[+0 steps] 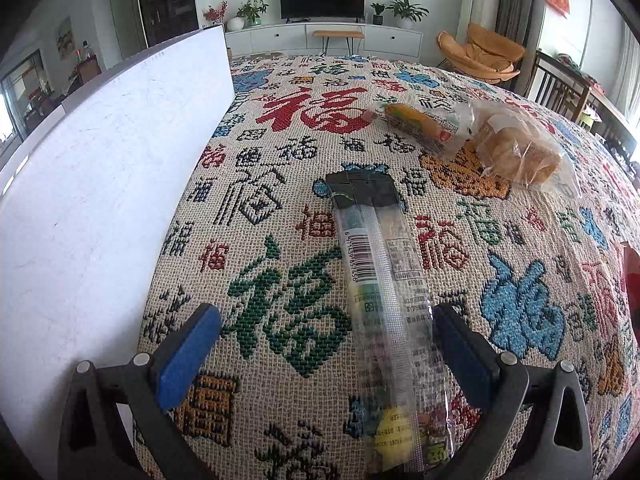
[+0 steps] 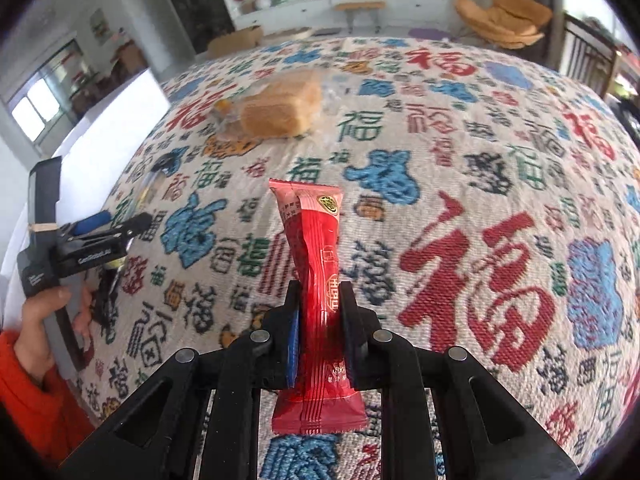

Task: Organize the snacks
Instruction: 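Grasp the red packet with the right tool while the left tool holds the tube, then lift the red packet with the right tool while the left tool lifts the tube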

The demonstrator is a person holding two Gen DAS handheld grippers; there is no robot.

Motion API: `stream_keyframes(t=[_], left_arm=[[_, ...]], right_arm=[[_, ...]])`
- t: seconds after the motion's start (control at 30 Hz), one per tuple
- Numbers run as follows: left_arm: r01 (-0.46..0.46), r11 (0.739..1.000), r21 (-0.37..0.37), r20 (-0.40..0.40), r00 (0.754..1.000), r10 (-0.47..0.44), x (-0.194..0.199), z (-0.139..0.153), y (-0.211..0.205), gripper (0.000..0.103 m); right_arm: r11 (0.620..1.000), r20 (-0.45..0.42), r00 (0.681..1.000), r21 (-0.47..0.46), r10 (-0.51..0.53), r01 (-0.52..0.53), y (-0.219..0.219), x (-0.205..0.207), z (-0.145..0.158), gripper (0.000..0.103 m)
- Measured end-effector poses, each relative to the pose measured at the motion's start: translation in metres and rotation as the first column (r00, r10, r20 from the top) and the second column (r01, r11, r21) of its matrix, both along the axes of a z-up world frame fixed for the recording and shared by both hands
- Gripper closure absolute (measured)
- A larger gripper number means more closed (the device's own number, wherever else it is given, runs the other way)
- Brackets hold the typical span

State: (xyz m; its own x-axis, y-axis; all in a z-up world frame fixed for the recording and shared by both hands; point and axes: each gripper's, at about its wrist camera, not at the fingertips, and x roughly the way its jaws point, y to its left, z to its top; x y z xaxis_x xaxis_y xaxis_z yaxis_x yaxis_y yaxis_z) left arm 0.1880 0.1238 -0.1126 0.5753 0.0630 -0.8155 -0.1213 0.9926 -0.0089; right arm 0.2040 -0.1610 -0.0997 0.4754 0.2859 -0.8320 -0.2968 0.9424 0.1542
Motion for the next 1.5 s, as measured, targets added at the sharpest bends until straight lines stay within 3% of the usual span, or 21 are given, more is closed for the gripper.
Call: stream_keyframes(t=[0.07, 0.13, 0.17, 0.2, 0.33, 0.4, 1.5], left_arm=[[0.000, 1.000, 0.000, 0.000, 1.000, 0.000, 0.000, 0.000, 0.000, 0.000], [0.000, 1.000, -0.001, 0.000, 1.000, 0.000, 0.000, 0.000, 0.000, 0.000], [0.000, 1.000, 0.000, 0.000, 1.000, 0.000, 0.000, 0.000, 0.000, 0.000], [0.000, 1.000, -0.001, 0.000, 1.000, 0.000, 0.000, 0.000, 0.000, 0.000], [0.000, 1.000, 0.000, 0.000, 1.000, 0.000, 0.000, 0.000, 0.000, 0.000], [0.000, 1.000, 0.000, 0.000, 1.000, 0.000, 0.000, 0.000, 0.000, 0.000], [0.000, 1.000, 0.000, 0.001, 1.000, 0.000, 0.000, 0.000, 0.000, 0.000]], right_arm=[[0.998, 0.051, 0.999, -0.056, -0.018, 0.020, 0.006, 0.000, -0.006, 0.079], [0.995, 0.066, 0.998, -0.095, -0.014, 0.020, 0.014, 0.006, -0.015, 0.065], [0.994, 0.064, 0.998, -0.103, -0.011, 0.018, 0.018, 0.008, -0.019, 0.043], [0.994, 0.077, 0.997, -0.111, -0.005, 0.013, 0.021, 0.008, -0.022, 0.030], [0.988, 0.147, 0.989, -0.155, 0.006, 0.017, 0.027, 0.003, -0.029, 0.027], [0.991, 0.134, 0.991, -0.134, -0.012, 0.030, 0.023, 0.006, -0.030, 0.023], [0.990, 0.135, 0.991, -0.133, -0.017, 0.035, 0.019, 0.003, -0.031, 0.022]])
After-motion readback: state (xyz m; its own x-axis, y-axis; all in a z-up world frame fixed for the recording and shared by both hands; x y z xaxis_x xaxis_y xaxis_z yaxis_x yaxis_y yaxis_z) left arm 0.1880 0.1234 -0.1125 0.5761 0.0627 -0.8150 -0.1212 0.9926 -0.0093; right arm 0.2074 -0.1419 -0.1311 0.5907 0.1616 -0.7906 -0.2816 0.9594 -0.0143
